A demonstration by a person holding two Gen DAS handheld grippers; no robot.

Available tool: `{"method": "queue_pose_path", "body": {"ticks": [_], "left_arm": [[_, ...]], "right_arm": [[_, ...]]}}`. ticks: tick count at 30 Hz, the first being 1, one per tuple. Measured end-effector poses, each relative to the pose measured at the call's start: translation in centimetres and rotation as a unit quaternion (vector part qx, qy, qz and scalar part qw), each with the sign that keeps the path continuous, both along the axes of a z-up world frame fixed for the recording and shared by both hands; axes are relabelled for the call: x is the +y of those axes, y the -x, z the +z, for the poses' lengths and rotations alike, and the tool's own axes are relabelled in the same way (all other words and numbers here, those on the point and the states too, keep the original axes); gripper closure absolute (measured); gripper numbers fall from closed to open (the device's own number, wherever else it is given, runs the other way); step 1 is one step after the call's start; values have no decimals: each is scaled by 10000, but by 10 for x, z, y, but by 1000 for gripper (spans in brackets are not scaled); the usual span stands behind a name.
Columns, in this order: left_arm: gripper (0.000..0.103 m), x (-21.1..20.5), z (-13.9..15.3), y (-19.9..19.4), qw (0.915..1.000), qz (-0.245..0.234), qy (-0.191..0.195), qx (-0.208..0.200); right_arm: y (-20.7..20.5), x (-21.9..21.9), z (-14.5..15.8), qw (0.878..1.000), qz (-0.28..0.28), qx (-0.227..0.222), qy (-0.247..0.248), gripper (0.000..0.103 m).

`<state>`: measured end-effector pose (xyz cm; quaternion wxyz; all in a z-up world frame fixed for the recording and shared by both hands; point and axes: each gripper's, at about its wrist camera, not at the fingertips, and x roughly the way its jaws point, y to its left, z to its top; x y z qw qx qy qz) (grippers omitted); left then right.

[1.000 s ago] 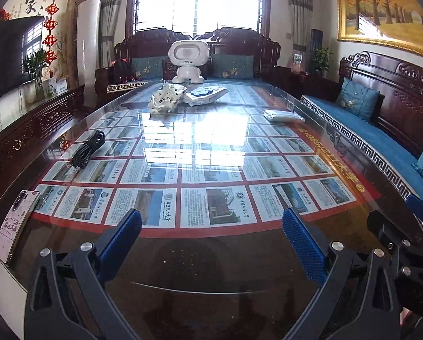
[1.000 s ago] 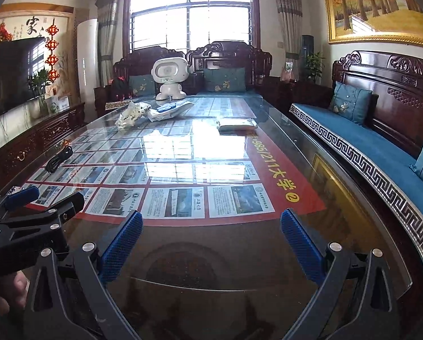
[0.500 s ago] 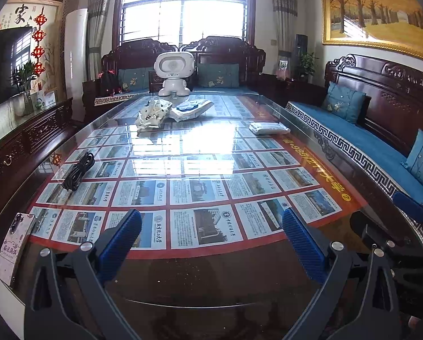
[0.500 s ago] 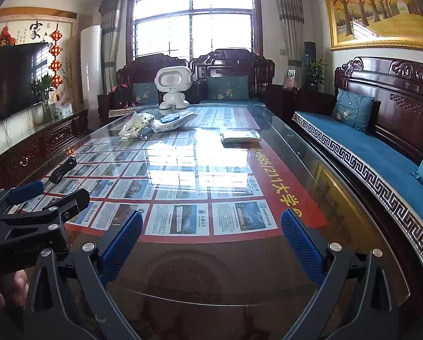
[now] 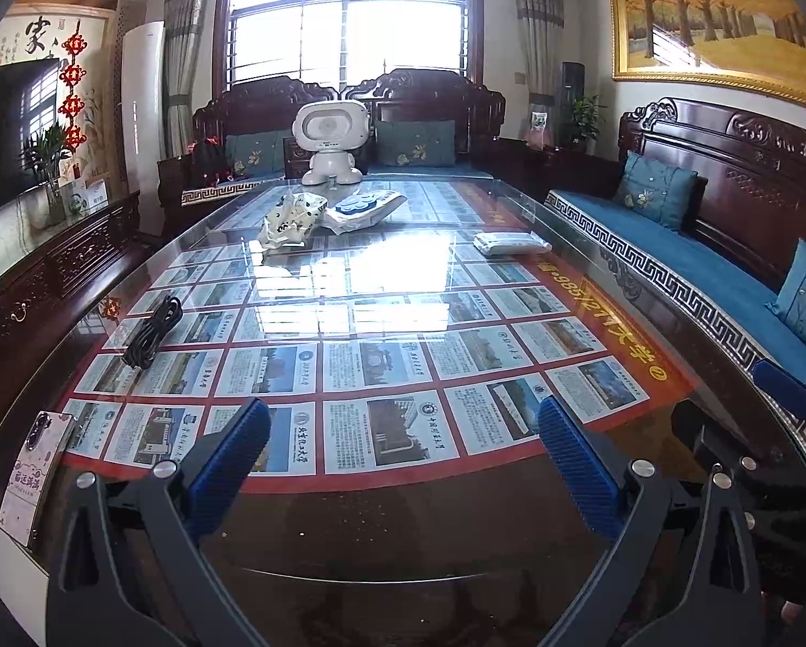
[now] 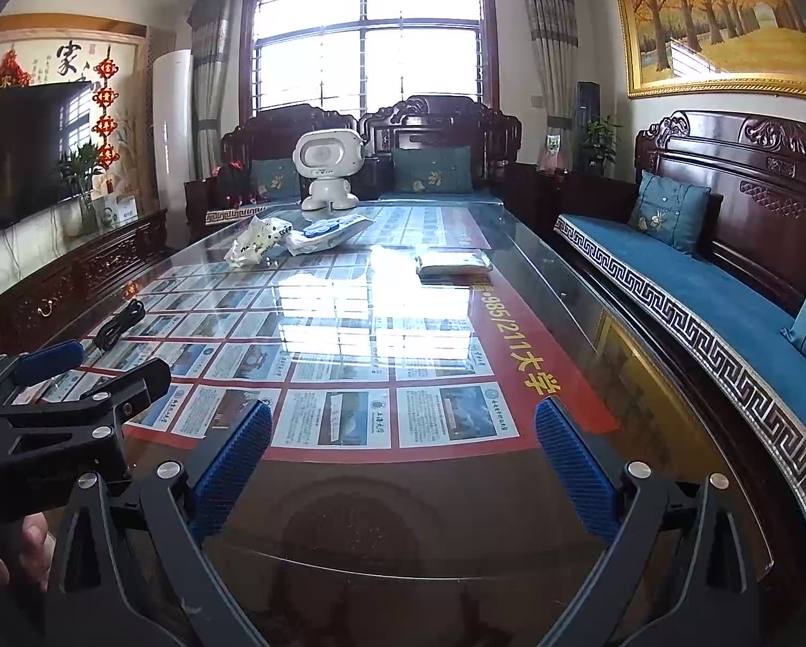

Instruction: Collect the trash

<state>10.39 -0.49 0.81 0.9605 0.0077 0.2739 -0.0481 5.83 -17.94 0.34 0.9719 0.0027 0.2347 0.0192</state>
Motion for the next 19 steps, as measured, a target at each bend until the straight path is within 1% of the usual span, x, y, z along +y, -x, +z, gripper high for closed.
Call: {"method": "queue_pose_path", "body": {"ticks": [2, 7, 19], "left_arm": [[4, 0, 0, 0, 10000, 36, -13, 13], [4, 3, 1, 0, 9999, 65, 90, -15], [4, 5, 3, -1, 9999, 103, 25, -11]], "right_arm": [[-1, 0, 0, 10000, -2, 18, -18, 8], [-2, 0, -4, 9999, 25, 122, -82, 8], [-6, 3, -4, 9998, 73, 155, -73, 8]]}}
